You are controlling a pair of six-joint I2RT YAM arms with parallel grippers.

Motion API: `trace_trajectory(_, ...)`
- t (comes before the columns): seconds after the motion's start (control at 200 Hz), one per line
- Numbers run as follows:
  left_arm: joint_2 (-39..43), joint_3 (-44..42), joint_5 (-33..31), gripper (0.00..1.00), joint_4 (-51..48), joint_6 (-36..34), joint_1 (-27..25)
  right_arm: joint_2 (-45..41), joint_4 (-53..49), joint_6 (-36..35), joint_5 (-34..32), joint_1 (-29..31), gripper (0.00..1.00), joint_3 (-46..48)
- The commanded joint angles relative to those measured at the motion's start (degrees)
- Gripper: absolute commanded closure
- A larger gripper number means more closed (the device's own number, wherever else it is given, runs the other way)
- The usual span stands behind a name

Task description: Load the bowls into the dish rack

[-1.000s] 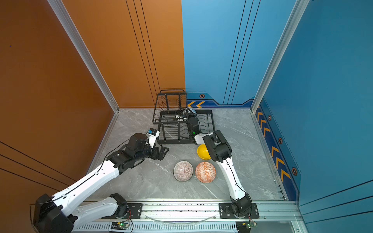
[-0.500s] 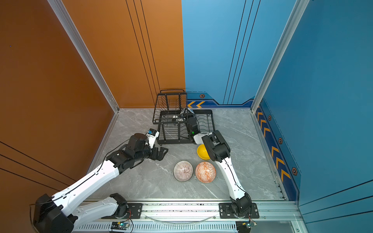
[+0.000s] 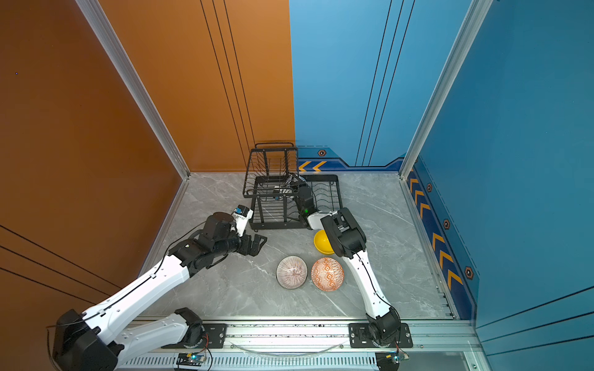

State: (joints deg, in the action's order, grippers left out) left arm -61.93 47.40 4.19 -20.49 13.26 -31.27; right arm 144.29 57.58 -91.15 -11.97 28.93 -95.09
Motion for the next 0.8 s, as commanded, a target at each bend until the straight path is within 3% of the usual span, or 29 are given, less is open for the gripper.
trace_trajectory(0.0, 0.7, 1.3, 0.7, 0.02, -1.0, -0.8, 0.6, -0.7, -1.7, 3.3, 0.5, 0.0, 1.00, -0.9)
trace_trajectory(0.17, 0.2, 1.1, 1.0, 0.02, -0.9, -0.8, 0.6, -3.4, -8.4, 8.3, 1.9, -0.2, 1.00, 0.3)
trace_trajectory(0.396, 0.1, 1.1, 1.1, 0.02, -0.8, -0.9, 0.7, -3.1, -11.3, 8.4, 1.5, -0.3, 1.00, -0.6)
trace_trajectory(0.671, 0.1, 0.9, 1.5, 0.02, -0.7, -0.8, 0.7, -2.6, -11.2, 8.1, 0.6, -0.2, 0.78, -1.3)
trace_trajectory(0.796, 0.1, 0.9, 1.6, 0.02, -0.7, -0.7, 0.7, -2.6, -11.5, 7.7, 0.3, -0.2, 0.61, -1.4)
